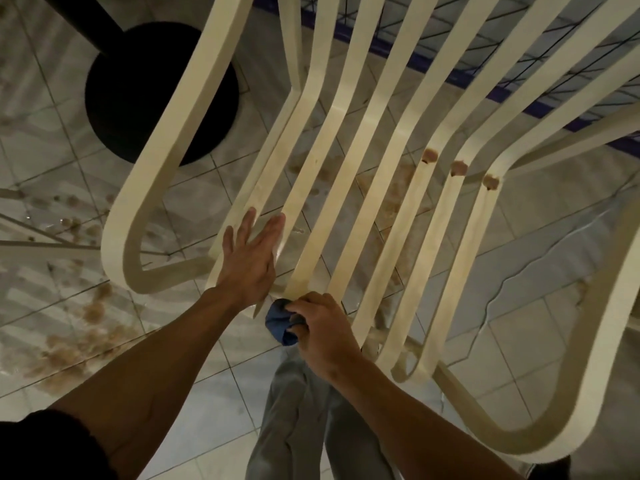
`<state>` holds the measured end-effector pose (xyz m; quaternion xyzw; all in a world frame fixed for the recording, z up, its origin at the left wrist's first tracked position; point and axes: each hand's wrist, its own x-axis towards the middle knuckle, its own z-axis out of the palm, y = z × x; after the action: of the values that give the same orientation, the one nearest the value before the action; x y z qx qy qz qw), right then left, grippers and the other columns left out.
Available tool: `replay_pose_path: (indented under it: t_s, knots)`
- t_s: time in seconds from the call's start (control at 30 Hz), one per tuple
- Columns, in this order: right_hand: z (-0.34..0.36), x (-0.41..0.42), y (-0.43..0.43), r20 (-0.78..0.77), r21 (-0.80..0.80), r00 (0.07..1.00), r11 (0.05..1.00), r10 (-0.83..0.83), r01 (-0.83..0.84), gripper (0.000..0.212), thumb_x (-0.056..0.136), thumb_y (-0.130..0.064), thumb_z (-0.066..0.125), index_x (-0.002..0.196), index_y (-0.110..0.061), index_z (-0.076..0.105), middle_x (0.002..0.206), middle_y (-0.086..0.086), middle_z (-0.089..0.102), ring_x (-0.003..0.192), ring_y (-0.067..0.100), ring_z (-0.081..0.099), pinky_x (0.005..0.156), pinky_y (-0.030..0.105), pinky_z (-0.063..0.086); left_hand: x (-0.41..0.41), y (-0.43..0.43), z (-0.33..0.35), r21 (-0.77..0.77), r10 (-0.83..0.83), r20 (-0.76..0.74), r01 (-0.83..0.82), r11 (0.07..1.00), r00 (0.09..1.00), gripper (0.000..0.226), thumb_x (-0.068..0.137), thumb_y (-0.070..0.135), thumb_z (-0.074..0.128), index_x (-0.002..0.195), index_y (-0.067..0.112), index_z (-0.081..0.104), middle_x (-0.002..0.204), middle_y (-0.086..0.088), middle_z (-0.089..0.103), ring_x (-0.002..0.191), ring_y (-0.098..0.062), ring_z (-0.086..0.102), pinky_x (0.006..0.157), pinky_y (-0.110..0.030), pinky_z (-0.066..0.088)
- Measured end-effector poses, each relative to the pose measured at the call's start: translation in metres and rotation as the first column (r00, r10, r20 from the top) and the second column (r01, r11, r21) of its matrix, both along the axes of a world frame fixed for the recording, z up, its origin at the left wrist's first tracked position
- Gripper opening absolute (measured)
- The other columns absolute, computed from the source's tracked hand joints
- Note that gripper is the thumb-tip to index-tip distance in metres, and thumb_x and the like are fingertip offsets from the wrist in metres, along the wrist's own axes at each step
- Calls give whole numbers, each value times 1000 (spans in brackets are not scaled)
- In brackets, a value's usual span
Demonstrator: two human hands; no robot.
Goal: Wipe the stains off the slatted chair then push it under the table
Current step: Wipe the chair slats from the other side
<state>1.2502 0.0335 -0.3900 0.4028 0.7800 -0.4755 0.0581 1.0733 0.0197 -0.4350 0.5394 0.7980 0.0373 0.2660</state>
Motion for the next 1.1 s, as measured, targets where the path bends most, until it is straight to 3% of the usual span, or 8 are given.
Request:
replay_pose_path:
  t_s: [0.1, 0.23, 0.43, 0.67, 0.77, 0.83, 1.0, 1.1]
  knots:
    - [6, 18, 16, -1, 24, 982, 981, -191, 191, 28, 90, -15, 66, 118, -17, 67, 110, -4, 61, 101, 9, 53, 92, 12, 36, 0, 0, 0, -8, 4, 10, -4, 1000, 1000, 72, 94, 3, 39, 155, 22, 6, 162, 7, 9, 147, -19, -20, 116, -51, -9]
    - [1, 35, 45, 85, 185, 911, 905, -404, 384, 30, 84, -11, 73, 113, -14, 70, 103, 0, 62, 90, 8, 51, 78, 0, 31, 3, 2, 1, 0, 43, 28, -43, 999, 999, 69, 96, 5, 40, 155, 22, 9, 162, 5, 13, 148, -20, -18, 114, -50, -12]
    - [2, 35, 19, 107, 80, 979, 983, -175, 167, 32, 87, -9, 69, 119, -13, 68, 113, 1, 62, 107, 16, 54, 88, 8, 31, 4, 3, 3, -18, 37, 34, -37, 999, 999, 63, 99, 9, 35, 155, 22, 9, 161, 7, 16, 148, -19, -17, 116, -53, -8]
    - [11, 43, -10, 63, -85, 998, 996, -16, 21, 33, 97, -19, 57, 129, -12, 60, 128, -2, 54, 112, 3, 44, 97, 4, 30, 15, 13, 6, -62, 72, -50, -76, 995, 996, 52, 102, 33, 29, 151, 21, 19, 158, -4, 23, 149, -28, 1, 116, -60, 6]
    - [12, 44, 1, 53, -83, 996, 993, -75, 79, 31, 93, -18, 64, 124, -18, 65, 121, -4, 57, 112, 8, 49, 90, 1, 27, 23, 31, 12, 53, 72, -84, -68, 996, 994, 52, 99, 33, 41, 148, 17, 30, 154, -11, 29, 143, -35, 23, 113, -60, 21]
    - [9, 48, 17, 25, -63, 988, 986, -156, 157, 30, 89, -9, 67, 118, -13, 68, 109, -4, 59, 99, 9, 54, 84, 3, 34, 31, 51, 15, 103, 60, -40, -55, 993, 997, 52, 99, 31, 42, 147, 14, 32, 154, -12, 29, 141, -34, 26, 113, -56, 24]
    - [13, 56, 89, -26, 131, 901, 892, -433, 433, 23, 79, 3, 67, 99, -8, 71, 92, 1, 61, 84, 15, 56, 77, 21, 43, 49, 104, 7, 97, -35, 52, 30, 995, 998, 57, 99, 42, 33, 151, 21, 22, 160, -8, 19, 145, -32, 19, 116, -52, 19]
    - [19, 57, 141, -69, 172, 836, 819, -544, 547, 27, 78, 5, 65, 101, -7, 71, 94, 2, 62, 87, 16, 55, 79, 28, 46, 62, 128, 0, -56, -58, -7, 58, 997, 998, 65, 100, 53, 29, 154, 32, -3, 163, -4, -6, 148, -33, -5, 115, -59, 0]
